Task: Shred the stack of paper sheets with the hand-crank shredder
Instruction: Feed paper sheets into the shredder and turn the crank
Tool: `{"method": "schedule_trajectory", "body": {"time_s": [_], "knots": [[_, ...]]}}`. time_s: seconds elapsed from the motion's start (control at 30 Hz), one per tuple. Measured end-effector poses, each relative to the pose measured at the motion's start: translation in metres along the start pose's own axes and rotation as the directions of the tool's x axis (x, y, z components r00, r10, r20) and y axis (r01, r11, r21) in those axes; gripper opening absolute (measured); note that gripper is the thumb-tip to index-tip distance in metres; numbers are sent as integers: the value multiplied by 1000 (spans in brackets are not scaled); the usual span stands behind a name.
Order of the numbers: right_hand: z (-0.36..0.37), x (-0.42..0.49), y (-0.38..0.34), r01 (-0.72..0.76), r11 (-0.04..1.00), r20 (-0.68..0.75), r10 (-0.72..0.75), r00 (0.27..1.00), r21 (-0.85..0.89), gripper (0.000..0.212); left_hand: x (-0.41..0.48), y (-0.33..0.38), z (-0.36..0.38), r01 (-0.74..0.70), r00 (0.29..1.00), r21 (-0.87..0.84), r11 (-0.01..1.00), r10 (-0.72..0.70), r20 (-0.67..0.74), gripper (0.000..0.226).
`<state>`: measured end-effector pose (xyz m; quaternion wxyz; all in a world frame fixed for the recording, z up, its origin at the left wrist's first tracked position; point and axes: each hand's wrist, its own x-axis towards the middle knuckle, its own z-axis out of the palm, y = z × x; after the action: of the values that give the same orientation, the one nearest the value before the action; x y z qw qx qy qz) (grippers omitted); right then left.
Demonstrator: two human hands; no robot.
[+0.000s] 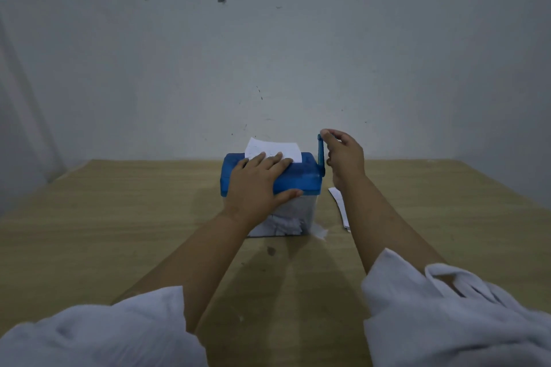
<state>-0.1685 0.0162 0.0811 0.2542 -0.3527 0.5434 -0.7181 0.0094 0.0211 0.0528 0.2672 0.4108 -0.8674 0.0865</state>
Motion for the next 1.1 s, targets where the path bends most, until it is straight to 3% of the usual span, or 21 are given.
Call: {"method": "schedule_trajectory", "body": {"time_s": [0.17, 0.3, 0.5, 0.7, 0.87, 1.1], "knots": [[0, 10, 11, -133, 988, 39, 136, 990, -82, 15, 1, -2, 3, 5, 1000, 4, 1000, -5, -5, 78], [-1, 8, 31, -218, 973, 57, 223, 973, -73, 8, 0, -3, 5, 3, 1000, 9, 1000, -2, -29, 80], [-10, -14, 57, -259, 934, 24, 274, 962, -247, 27, -1, 0, 2, 44, 999, 11, 999, -44, -32, 85], [-14, -38, 72, -124, 922, 1, 134, 991, -367, 19, 6, 9, -2, 141, 988, 25, 990, -142, 59, 81], [-21, -60, 76, 19, 930, -18, -27, 999, -368, 32, 6, 15, -6, 168, 978, -12, 986, -166, 126, 75], [-26, -85, 73, 137, 965, -75, -157, 985, -224, 28, 7, 19, -8, 201, 970, -14, 979, -197, 144, 68]]}}
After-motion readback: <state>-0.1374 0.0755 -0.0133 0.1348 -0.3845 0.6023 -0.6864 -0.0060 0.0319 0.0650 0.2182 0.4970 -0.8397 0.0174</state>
